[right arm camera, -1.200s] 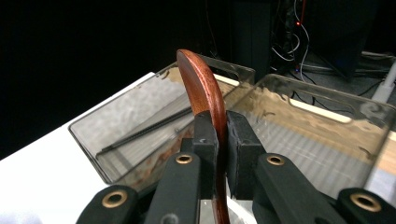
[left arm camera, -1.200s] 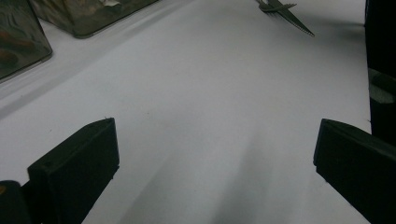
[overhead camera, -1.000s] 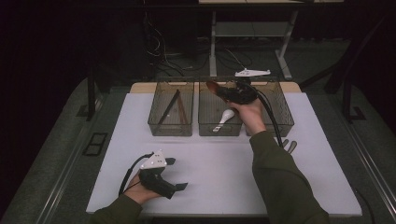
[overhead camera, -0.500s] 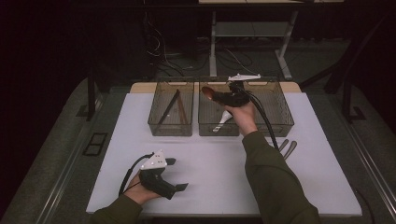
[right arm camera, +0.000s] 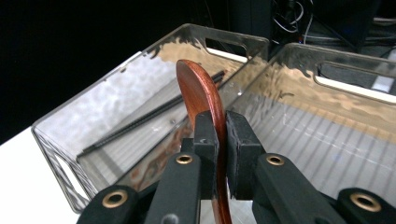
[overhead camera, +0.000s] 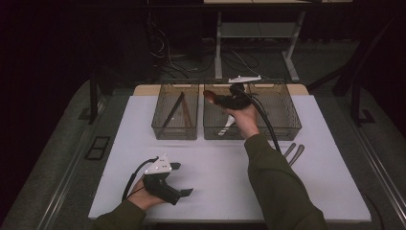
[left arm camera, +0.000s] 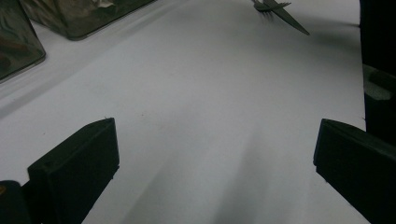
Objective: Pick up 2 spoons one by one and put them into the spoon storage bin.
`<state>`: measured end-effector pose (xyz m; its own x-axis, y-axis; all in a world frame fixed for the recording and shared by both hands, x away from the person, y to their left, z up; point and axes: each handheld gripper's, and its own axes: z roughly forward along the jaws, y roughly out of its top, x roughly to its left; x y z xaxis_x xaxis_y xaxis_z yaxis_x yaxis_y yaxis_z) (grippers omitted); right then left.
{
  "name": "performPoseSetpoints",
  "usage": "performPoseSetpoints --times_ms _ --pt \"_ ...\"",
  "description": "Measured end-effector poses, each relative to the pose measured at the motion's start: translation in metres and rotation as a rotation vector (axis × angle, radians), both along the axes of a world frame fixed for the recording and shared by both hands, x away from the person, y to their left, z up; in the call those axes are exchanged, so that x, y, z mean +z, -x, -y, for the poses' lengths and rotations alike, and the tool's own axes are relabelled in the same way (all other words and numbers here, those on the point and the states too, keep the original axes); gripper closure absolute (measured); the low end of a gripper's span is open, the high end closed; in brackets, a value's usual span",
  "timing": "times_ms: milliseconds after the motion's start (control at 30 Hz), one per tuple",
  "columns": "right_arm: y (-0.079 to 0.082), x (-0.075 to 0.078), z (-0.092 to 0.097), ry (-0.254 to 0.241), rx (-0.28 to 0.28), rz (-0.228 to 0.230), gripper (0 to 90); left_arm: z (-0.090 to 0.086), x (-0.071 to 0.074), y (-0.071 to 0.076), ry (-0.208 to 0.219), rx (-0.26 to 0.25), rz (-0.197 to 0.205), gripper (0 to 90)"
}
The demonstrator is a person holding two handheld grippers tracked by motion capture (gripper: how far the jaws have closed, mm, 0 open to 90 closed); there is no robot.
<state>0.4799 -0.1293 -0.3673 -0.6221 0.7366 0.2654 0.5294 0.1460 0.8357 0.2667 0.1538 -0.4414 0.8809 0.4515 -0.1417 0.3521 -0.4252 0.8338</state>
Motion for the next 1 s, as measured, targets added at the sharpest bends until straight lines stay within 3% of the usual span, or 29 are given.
performPoseSetpoints --times_ms 267,400,500,600,833,1000 --pt "-0.010 0.001 -0.006 -0.024 -0.008 0.007 83.3 -0.001 0.000 0.001 0.003 -0.002 -0.004 0.0" --pt "-0.014 -0.006 -0.007 -0.050 -0.012 -0.024 83.3 0.000 0.001 0.001 0.004 -0.003 -0.005 0.0" --pt "-0.015 -0.010 -0.010 -0.033 -0.008 -0.033 82.5 0.000 0.000 0.001 0.006 -0.003 -0.005 0.0" --pt "-0.012 -0.010 -0.011 0.011 -0.013 -0.013 71.8 0.000 0.000 0.001 0.003 -0.005 -0.007 0.0" --pt "-0.006 -0.001 -0.003 0.028 -0.032 0.011 53.7 0.000 0.000 0.001 0.002 -0.004 -0.005 0.0" --pt "0.004 0.003 0.010 0.041 -0.018 -0.009 44.2 -0.001 0.000 0.000 -0.004 -0.003 -0.003 0.0"
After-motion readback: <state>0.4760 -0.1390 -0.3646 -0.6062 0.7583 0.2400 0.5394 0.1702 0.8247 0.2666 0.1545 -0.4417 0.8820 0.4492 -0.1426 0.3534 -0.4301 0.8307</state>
